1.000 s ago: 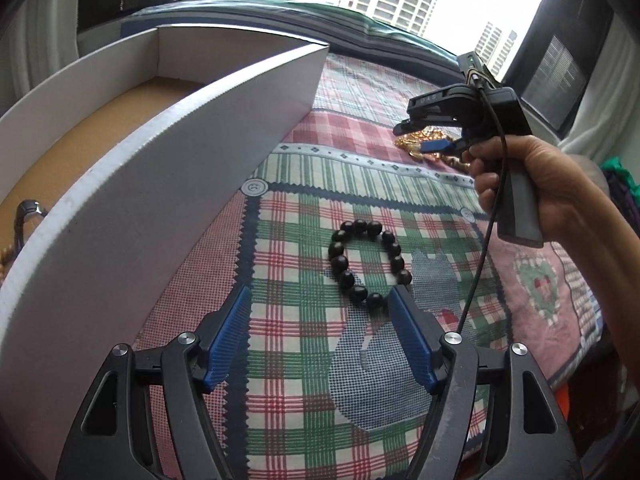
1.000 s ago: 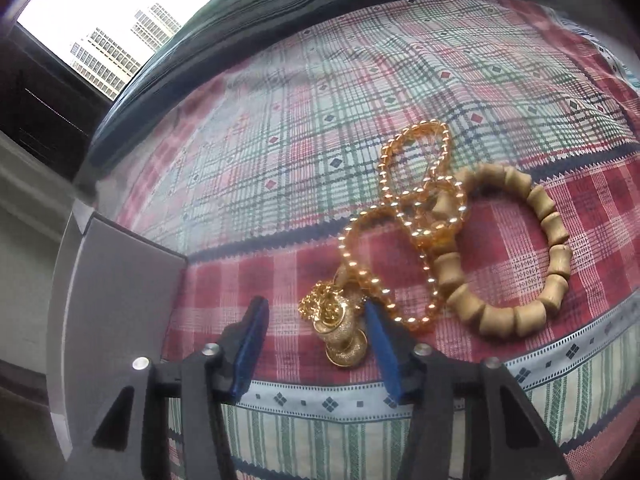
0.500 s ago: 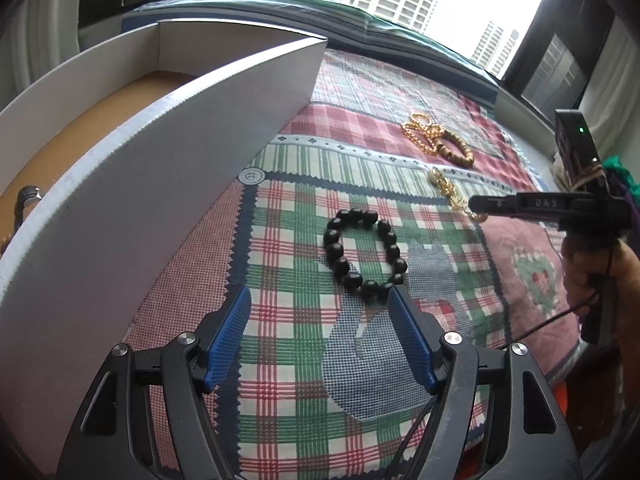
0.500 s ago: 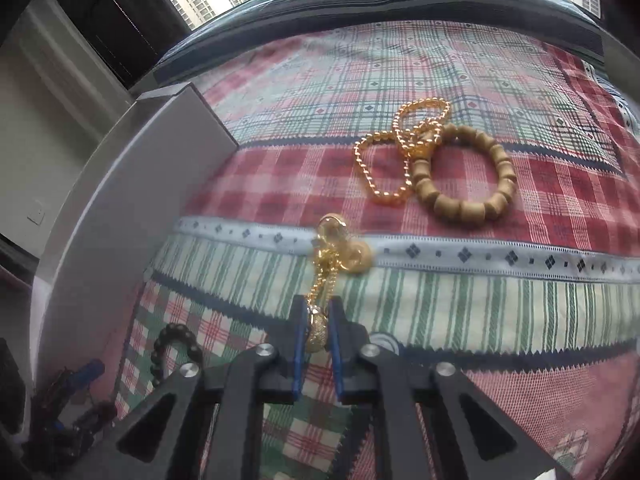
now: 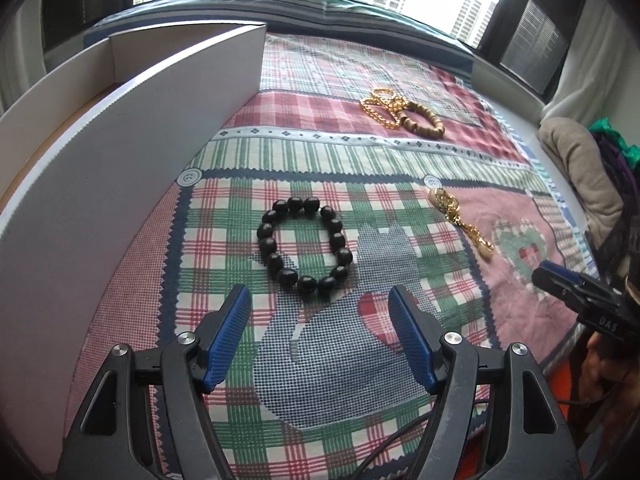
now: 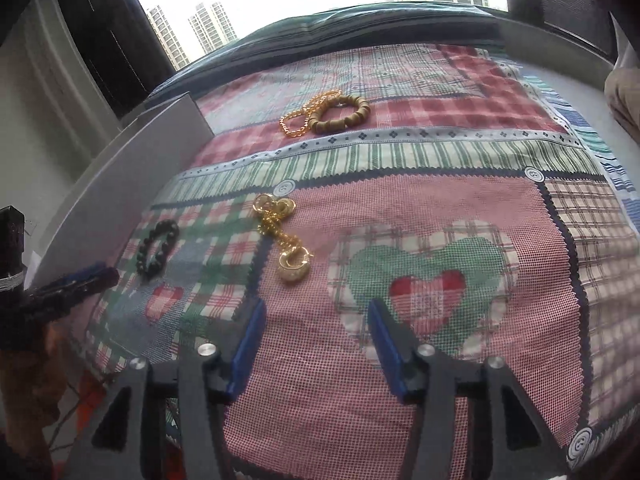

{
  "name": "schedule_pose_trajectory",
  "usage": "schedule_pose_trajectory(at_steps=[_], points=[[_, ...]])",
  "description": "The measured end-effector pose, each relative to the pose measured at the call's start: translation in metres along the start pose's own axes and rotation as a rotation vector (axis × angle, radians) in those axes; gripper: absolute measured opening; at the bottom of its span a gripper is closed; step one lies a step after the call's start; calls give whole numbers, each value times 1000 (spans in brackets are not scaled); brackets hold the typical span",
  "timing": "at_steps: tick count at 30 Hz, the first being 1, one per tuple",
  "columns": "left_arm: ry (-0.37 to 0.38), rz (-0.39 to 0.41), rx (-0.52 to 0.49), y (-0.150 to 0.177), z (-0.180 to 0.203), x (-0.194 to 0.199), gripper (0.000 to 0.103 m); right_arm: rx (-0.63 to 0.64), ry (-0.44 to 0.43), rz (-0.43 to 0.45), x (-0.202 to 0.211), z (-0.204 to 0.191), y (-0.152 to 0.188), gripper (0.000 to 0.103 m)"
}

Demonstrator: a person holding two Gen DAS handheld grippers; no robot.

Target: Organize jewelry

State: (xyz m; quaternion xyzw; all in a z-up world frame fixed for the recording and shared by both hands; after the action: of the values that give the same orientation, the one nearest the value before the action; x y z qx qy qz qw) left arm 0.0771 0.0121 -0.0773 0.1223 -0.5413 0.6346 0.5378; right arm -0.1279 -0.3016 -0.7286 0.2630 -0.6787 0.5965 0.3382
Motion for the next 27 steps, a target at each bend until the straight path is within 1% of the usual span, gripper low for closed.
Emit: schedule_pose_trajectory(at_steps=[3,8,13,20,27], points=[[0,-15,-26,-2,9,-5,73,-8,19,21,3,2,3,54],[-18,-16,-58,-1,18,-4,73,12,40,35,4,0,9,54],[-23,-31,-46,2,14,-6,74,15,28,34,4,-5,12,54],[-29,-27,-29,6,7,-4,74,9,17,36,7,-10,16,54],[-29,-35,-11,12,2,-5,74,17,28,29,9,-15,19,54]])
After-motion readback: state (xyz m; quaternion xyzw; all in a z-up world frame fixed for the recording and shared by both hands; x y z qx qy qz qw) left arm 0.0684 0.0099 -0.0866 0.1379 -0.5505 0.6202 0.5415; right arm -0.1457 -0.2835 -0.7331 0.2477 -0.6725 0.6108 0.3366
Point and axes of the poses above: each gripper's, at about its wrist camera, not at the fingertips, and x roughly against the way its jaws point, z to its right, y to its underside, the point moved 1 cm from there along -x, roughly the way its jaws point, and after that the axes turned 14 degrees about y, right-handed, at the moved point
